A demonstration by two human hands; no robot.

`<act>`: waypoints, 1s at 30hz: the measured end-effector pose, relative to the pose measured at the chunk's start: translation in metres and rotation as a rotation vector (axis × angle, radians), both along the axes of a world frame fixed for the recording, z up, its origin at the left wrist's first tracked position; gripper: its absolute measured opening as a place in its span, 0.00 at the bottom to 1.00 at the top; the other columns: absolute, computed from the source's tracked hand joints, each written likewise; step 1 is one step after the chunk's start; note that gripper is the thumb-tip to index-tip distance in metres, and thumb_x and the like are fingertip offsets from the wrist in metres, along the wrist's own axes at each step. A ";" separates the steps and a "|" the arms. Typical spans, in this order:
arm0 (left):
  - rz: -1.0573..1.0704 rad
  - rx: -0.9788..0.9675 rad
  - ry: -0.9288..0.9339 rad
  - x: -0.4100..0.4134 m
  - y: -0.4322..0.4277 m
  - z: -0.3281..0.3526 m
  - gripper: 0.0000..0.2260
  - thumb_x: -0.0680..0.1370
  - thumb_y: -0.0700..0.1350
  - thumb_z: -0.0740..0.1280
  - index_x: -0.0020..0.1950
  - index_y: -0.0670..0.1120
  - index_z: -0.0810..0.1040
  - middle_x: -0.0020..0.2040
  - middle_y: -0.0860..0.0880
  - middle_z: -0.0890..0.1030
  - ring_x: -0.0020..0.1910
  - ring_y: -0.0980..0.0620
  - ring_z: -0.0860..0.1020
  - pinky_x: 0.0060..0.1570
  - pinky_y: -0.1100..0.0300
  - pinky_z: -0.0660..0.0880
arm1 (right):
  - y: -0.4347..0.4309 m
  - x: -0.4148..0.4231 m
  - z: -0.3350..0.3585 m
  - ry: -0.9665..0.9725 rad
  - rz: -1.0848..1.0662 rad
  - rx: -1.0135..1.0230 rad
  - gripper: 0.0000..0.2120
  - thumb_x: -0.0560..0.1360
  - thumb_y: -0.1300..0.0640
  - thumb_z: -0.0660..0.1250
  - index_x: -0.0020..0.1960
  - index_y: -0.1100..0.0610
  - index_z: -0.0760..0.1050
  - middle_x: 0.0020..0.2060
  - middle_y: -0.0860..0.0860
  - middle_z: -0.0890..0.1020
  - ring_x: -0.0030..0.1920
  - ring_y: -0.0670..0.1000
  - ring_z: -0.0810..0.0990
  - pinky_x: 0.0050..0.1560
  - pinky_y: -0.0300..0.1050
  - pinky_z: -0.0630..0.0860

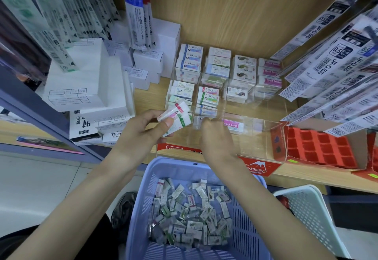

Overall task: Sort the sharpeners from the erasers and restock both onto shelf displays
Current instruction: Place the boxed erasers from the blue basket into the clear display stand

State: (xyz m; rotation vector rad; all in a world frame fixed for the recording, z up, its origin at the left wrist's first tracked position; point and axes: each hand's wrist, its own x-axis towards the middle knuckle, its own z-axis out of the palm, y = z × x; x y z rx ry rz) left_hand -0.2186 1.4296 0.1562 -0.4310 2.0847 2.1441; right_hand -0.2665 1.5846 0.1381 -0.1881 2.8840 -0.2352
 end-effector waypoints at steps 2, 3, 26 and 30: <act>-0.006 -0.004 0.000 0.000 0.000 0.000 0.07 0.78 0.44 0.65 0.54 0.50 0.79 0.52 0.48 0.82 0.49 0.51 0.82 0.43 0.66 0.78 | 0.000 0.002 0.001 -0.043 0.000 -0.025 0.19 0.72 0.77 0.54 0.60 0.66 0.71 0.53 0.63 0.78 0.54 0.63 0.77 0.41 0.47 0.66; -0.007 -0.003 -0.002 0.001 0.000 0.001 0.07 0.78 0.44 0.65 0.55 0.49 0.79 0.52 0.48 0.82 0.49 0.51 0.82 0.42 0.66 0.78 | 0.000 0.003 0.001 -0.059 -0.001 -0.030 0.19 0.72 0.77 0.55 0.60 0.65 0.71 0.52 0.63 0.78 0.55 0.63 0.76 0.41 0.47 0.67; 0.013 -0.001 -0.013 0.001 0.004 0.003 0.07 0.77 0.44 0.66 0.52 0.50 0.80 0.49 0.50 0.83 0.43 0.56 0.82 0.38 0.67 0.76 | 0.019 0.009 0.002 -0.174 0.230 -0.216 0.25 0.72 0.74 0.53 0.66 0.63 0.70 0.57 0.60 0.74 0.59 0.62 0.73 0.56 0.52 0.72; -0.011 0.106 -0.041 0.000 0.009 0.007 0.08 0.75 0.44 0.67 0.52 0.48 0.80 0.50 0.48 0.83 0.48 0.50 0.83 0.40 0.66 0.77 | 0.018 0.013 0.016 -0.108 0.003 -0.740 0.22 0.75 0.73 0.53 0.63 0.60 0.73 0.58 0.55 0.79 0.59 0.52 0.77 0.57 0.41 0.72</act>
